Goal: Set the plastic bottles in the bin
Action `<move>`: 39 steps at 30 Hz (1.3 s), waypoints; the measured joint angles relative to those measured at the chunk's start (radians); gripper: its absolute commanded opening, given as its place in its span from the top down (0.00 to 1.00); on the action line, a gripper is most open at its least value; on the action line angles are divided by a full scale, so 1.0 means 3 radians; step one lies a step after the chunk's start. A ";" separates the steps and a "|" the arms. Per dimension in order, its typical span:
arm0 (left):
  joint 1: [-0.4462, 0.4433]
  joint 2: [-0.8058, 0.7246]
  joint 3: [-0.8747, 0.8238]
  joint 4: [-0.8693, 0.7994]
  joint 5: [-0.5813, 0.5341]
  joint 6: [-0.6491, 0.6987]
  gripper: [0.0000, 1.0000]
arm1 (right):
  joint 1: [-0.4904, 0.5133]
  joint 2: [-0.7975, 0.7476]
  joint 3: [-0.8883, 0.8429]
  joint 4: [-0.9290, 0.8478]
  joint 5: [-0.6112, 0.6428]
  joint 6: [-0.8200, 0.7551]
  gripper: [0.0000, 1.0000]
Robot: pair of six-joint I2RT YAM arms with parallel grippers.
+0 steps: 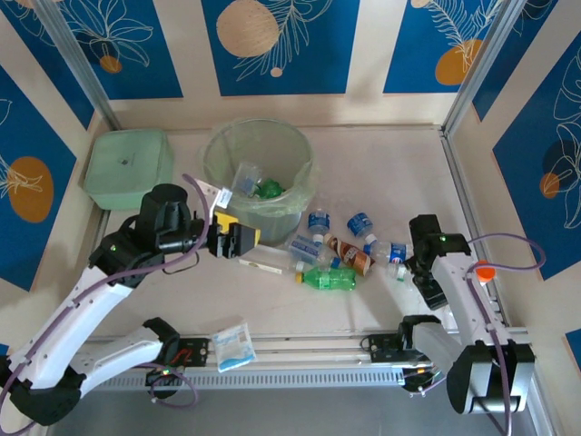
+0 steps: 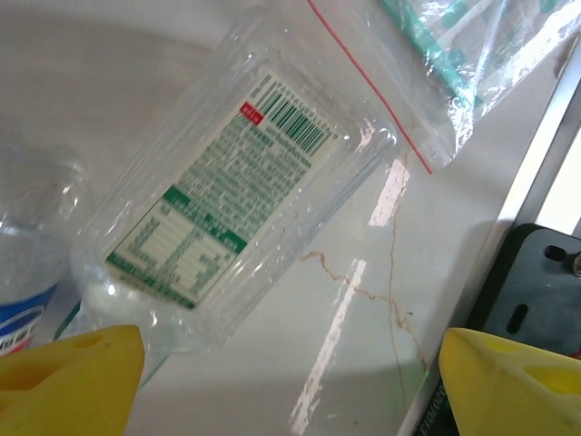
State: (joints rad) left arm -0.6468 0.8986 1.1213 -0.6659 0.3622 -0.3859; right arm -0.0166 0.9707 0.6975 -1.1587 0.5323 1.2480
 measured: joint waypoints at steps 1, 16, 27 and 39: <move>-0.0014 0.0001 -0.0006 0.0000 0.0003 -0.0009 0.15 | -0.0047 0.0020 -0.0015 0.0055 -0.0009 -0.0018 0.14; -0.0178 0.0006 -0.0028 0.0027 -0.0080 -0.0033 0.16 | -0.0318 0.0664 -0.0037 0.0991 -0.0308 -0.0529 0.15; -0.0201 0.0050 -0.0028 0.0024 -0.0131 -0.0031 0.17 | -0.0248 0.0861 -0.0036 0.1120 -0.0407 -0.0702 0.28; -0.0211 0.0051 -0.0027 0.0023 -0.0211 -0.0029 0.17 | -0.0144 0.0586 -0.0027 0.0983 -0.0406 -0.0724 0.36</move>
State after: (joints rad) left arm -0.7101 0.9138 1.1133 -0.6590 0.2989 -0.3946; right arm -0.0597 1.1465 0.6895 -0.8639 0.4107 1.0309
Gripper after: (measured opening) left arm 0.832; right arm 0.644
